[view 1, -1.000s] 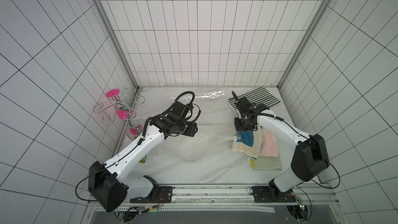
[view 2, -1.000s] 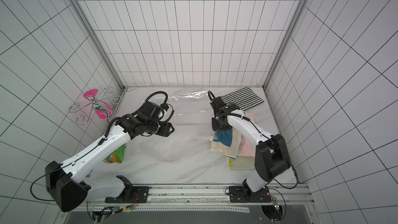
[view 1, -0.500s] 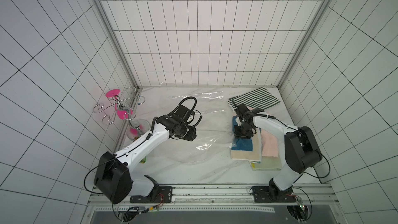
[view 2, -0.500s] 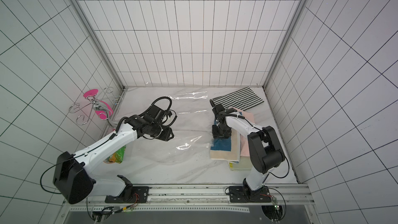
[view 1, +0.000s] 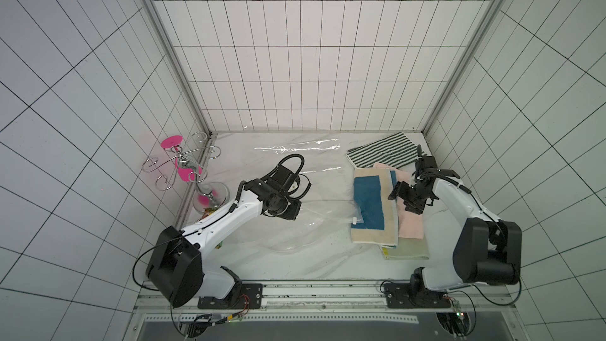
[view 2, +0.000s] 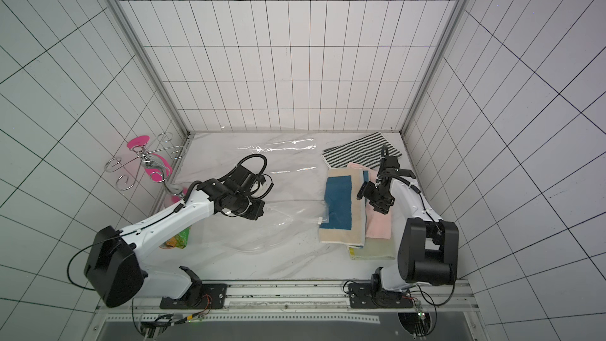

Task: Place the folded towel into the vacuum bag
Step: Pick up the towel from the center of the board.

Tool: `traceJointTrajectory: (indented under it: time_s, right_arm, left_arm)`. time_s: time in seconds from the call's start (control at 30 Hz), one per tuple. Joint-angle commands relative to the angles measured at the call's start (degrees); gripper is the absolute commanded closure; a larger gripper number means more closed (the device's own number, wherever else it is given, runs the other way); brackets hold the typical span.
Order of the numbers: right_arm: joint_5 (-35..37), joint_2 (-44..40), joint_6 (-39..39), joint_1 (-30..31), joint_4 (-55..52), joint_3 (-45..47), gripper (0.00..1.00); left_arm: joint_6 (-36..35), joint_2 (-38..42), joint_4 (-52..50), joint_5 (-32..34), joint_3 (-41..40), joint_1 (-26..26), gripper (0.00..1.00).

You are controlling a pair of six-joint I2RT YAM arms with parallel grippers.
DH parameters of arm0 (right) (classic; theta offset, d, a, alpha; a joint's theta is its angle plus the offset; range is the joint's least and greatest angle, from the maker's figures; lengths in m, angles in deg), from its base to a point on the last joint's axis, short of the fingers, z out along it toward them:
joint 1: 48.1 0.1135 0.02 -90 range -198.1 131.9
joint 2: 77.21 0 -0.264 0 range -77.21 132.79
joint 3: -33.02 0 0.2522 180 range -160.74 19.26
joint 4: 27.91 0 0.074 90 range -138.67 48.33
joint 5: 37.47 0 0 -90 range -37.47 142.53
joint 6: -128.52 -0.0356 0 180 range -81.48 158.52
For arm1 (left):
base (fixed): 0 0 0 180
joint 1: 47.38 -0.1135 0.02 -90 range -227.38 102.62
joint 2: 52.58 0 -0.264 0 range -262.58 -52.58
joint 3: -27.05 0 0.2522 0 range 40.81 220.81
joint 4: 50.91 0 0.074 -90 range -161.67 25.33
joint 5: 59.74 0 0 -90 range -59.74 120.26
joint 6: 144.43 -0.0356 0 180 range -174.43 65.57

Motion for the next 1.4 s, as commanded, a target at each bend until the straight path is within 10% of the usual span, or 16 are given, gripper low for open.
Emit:
traceJointTrajectory:
  time_s: [0.0,0.2,0.4,0.57,0.77,1.0,1.37]
  right_arm:
    - [-3.67,4.58,-1.34,-0.73,5.51,0.29,0.26]
    - [-8.01,8.28,-2.21,-0.67,9.88,0.92,0.41]
    - [-7.48,6.69,-2.96,-0.61,8.33,1.37,0.79]
    - [11.03,1.16,-0.44,1.64,-7.22,-6.01,1.00]
    - [38.61,3.58,-0.34,5.12,-22.78,-14.51,1.00]
    - [53.48,14.02,-4.31,14.69,-25.94,-18.26,0.98]
    - [46.40,20.18,-7.01,24.77,-24.32,-23.02,0.92]
  left_arm:
    - [-0.03,-0.06,1.51,0.36,0.01,0.12,0.95]
    - [-0.15,0.36,1.57,1.17,-0.14,0.15,0.95]
    - [-0.15,0.09,1.50,1.35,0.45,0.14,0.95]
    - [0.11,0.64,1.84,1.29,0.64,-0.01,0.95]
    - [0.30,1.43,2.55,0.04,0.81,-0.35,0.95]
    - [0.38,2.52,3.08,-0.77,0.47,-0.30,0.95]
    - [0.94,6.01,4.04,0.64,-1.52,-1.08,0.95]
